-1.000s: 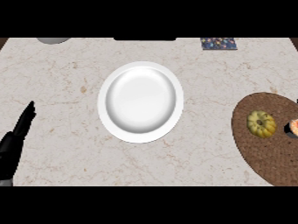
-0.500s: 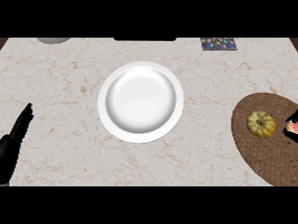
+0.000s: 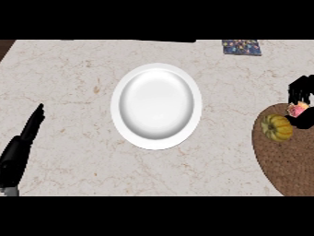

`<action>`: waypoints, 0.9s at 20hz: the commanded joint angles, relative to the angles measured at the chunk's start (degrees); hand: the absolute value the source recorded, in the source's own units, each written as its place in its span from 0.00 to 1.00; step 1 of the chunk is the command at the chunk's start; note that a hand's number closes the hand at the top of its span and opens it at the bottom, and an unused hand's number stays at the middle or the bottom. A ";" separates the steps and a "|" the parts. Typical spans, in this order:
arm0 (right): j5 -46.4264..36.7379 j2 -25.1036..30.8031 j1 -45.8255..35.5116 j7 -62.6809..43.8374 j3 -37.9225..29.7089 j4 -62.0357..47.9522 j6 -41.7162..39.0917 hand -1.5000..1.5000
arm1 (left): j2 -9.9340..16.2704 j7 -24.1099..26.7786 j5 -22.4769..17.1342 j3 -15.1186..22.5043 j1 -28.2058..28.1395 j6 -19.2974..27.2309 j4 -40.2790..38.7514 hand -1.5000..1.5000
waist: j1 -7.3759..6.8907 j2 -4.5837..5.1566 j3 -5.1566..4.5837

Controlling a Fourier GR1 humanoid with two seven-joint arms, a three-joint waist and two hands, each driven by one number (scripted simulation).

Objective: Pick the cupcake from the placemat and place it in the plate

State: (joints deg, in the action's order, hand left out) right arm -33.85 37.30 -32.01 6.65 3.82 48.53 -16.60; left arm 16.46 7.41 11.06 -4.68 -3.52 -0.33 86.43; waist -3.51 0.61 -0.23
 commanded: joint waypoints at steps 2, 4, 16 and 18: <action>-8.59 -4.35 -5.85 1.51 2.96 -5.54 13.24 1.00 | 1.26 -1.22 -1.72 -2.10 2.26 -1.54 -1.44 0.50 | 1.40 0.00 0.31; -8.58 -4.08 -9.04 2.97 0.68 -8.75 16.22 1.00 | 0.73 -1.49 -0.11 -1.56 0.62 -0.05 0.61 0.50 | 1.46 -0.11 0.32; 1.96 -6.78 -10.96 13.40 -4.65 10.56 16.13 1.00 | 0.48 -0.63 -0.55 -3.39 -0.75 0.09 -0.74 0.50 | 4.38 -1.19 0.18; 3.82 -5.26 -10.22 11.94 -4.68 16.56 11.53 1.00 | -0.02 0.20 0.26 -3.12 -1.28 0.48 -2.39 0.50 | 4.63 -1.11 0.16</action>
State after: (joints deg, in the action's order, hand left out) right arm -34.01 32.28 -42.78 17.68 -0.38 56.56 -0.14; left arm 16.43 6.99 11.25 -7.20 -5.17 0.18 86.12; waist 0.35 -0.41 -0.03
